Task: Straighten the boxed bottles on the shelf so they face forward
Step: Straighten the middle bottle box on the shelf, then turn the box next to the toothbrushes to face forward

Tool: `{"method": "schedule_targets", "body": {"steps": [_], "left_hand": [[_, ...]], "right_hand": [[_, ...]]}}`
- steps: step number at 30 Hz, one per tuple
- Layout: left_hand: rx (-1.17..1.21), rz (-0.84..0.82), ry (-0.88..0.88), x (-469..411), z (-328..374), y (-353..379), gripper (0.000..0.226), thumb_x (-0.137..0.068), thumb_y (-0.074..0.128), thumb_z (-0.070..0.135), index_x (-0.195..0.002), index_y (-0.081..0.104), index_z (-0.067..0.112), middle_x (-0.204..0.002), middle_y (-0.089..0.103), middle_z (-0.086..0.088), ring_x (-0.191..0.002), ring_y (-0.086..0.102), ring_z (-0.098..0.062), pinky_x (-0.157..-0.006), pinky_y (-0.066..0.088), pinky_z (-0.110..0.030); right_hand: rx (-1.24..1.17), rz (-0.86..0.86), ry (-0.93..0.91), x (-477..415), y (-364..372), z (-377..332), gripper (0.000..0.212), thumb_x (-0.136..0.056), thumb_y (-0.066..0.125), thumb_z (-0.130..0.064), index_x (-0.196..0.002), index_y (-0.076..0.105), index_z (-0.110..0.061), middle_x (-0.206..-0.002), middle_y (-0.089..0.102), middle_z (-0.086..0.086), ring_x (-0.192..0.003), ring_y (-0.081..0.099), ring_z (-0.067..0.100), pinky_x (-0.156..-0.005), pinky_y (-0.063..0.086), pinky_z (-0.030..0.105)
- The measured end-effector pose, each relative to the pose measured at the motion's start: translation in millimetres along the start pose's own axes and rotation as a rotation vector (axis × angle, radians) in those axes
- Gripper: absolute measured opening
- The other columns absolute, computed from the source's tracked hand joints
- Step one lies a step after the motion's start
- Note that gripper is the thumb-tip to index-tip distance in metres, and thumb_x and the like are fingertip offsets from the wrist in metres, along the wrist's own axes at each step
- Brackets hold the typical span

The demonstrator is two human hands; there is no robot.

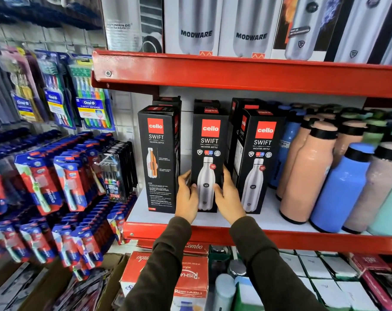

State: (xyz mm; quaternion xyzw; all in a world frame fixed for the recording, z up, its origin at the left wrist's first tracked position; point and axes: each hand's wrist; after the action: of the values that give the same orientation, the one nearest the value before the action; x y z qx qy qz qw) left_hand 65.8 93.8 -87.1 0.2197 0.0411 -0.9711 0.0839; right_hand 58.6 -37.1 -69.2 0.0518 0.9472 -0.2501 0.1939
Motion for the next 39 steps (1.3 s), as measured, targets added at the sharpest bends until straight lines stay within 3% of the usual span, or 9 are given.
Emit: {"method": "schedule_targets", "body": {"steps": [8, 12, 15, 18, 23, 27, 33, 37, 39], "left_hand": [[-0.047, 0.068, -0.021, 7.8, 8.7, 2.7, 0.041, -0.100, 0.038, 0.001, -0.141, 0.038, 0.009, -0.131, 0.052, 0.001, -0.119, 0.048, -0.008, -0.085, 0.032, 0.009], [-0.066, 0.132, -0.016, 19.7, 11.9, -0.6, 0.042, -0.099, 0.040, 0.002, -0.141, 0.045, 0.008, -0.142, 0.054, -0.008, -0.129, 0.052, -0.017, -0.099, 0.036, -0.009], [-0.068, 0.182, 0.026, 28.8, 16.0, -7.7, 0.040, -0.099, 0.042, 0.004, -0.138, 0.048, 0.011, -0.139, 0.055, -0.006, -0.127, 0.053, -0.015, -0.098, 0.038, -0.004], [-0.083, 0.252, 0.090, 36.7, 22.2, -21.1, 0.034, -0.100, 0.044, 0.008, -0.131, 0.054, 0.014, -0.131, 0.060, 0.000, -0.122, 0.056, -0.009, -0.099, 0.041, -0.010], [-0.128, 0.410, 0.186, 43.0, 28.8, -47.6, 0.031, -0.099, 0.045, 0.006, -0.125, 0.058, 0.015, -0.122, 0.060, 0.005, -0.116, 0.056, -0.010, -0.100, 0.045, -0.022], [-0.205, 0.481, 0.159, 25.7, 22.0, -69.4, 0.039, -0.097, 0.046, 0.006, -0.134, 0.051, 0.017, -0.129, 0.051, -0.003, -0.123, 0.048, -0.018, -0.107, 0.038, -0.032], [-0.183, 0.270, 0.060, -6.7, 11.3, -104.2, 0.049, -0.100, 0.044, 0.010, -0.148, 0.034, 0.010, -0.151, 0.042, -0.009, -0.140, 0.040, -0.020, -0.118, 0.031, -0.034], [-0.177, 0.172, -0.050, -17.0, 6.6, -117.6, 0.044, -0.101, 0.048, 0.016, -0.143, 0.044, 0.006, -0.137, 0.057, -0.013, -0.125, 0.056, -0.019, -0.094, 0.040, -0.014], [-0.132, 0.143, -0.069, -20.2, 2.4, -122.6, 0.040, -0.100, 0.050, 0.018, -0.138, 0.052, 0.006, -0.133, 0.062, -0.013, -0.123, 0.059, -0.022, -0.095, 0.045, -0.017]], "right_hand": [[-0.028, 0.145, 0.010, 6.4, 6.3, 2.5, 0.055, -0.098, 0.051, -0.004, -0.149, 0.033, -0.016, -0.148, 0.049, 0.010, -0.137, 0.049, 0.024, -0.116, 0.039, 0.040], [-0.050, 0.197, 0.029, 17.9, 7.4, -2.1, 0.049, -0.098, 0.043, 0.001, -0.144, 0.043, -0.014, -0.141, 0.055, 0.011, -0.130, 0.054, 0.023, -0.110, 0.038, 0.028], [-0.079, 0.233, 0.017, 27.2, 5.6, -8.4, 0.046, -0.099, 0.044, -0.001, -0.142, 0.046, -0.015, -0.139, 0.054, 0.008, -0.123, 0.057, 0.020, -0.104, 0.041, 0.021], [-0.120, 0.285, -0.045, 38.1, 6.4, -16.8, 0.042, -0.097, 0.049, -0.001, -0.135, 0.052, -0.017, -0.130, 0.055, 0.003, -0.102, 0.060, 0.009, -0.086, 0.043, 0.004], [-0.145, 0.216, -0.142, 47.0, 23.9, -35.6, 0.036, -0.096, 0.053, -0.004, -0.127, 0.058, -0.021, -0.123, 0.056, -0.003, -0.097, 0.056, -0.007, -0.087, 0.048, 0.012], [-0.203, 0.081, -0.117, 42.2, 41.4, -55.5, 0.039, -0.099, 0.052, -0.006, -0.137, 0.054, -0.016, -0.130, 0.056, -0.003, -0.107, 0.059, -0.001, -0.091, 0.044, 0.003], [-0.185, -0.045, -0.032, 20.5, 75.4, -75.4, 0.046, -0.102, 0.043, -0.006, -0.148, 0.041, -0.009, -0.149, 0.050, 0.007, -0.139, 0.047, 0.019, -0.113, 0.035, 0.023], [-0.114, -0.005, 0.048, 9.7, 92.7, -71.6, 0.043, -0.102, 0.044, -0.011, -0.145, 0.043, -0.012, -0.142, 0.056, 0.009, -0.134, 0.051, 0.023, -0.114, 0.039, 0.035], [-0.107, 0.012, 0.073, 9.3, 99.5, -71.9, 0.043, -0.101, 0.044, -0.011, -0.144, 0.044, -0.014, -0.138, 0.059, 0.009, -0.130, 0.054, 0.024, -0.113, 0.042, 0.038]]}}
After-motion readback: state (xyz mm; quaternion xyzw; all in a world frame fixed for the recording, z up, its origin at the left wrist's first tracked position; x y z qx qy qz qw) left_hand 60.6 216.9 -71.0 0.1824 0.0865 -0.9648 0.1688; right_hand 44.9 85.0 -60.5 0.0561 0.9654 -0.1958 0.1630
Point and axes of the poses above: each hand's wrist, its own x-axis away from the middle knuckle, its own y-axis out of the palm, z = x × y
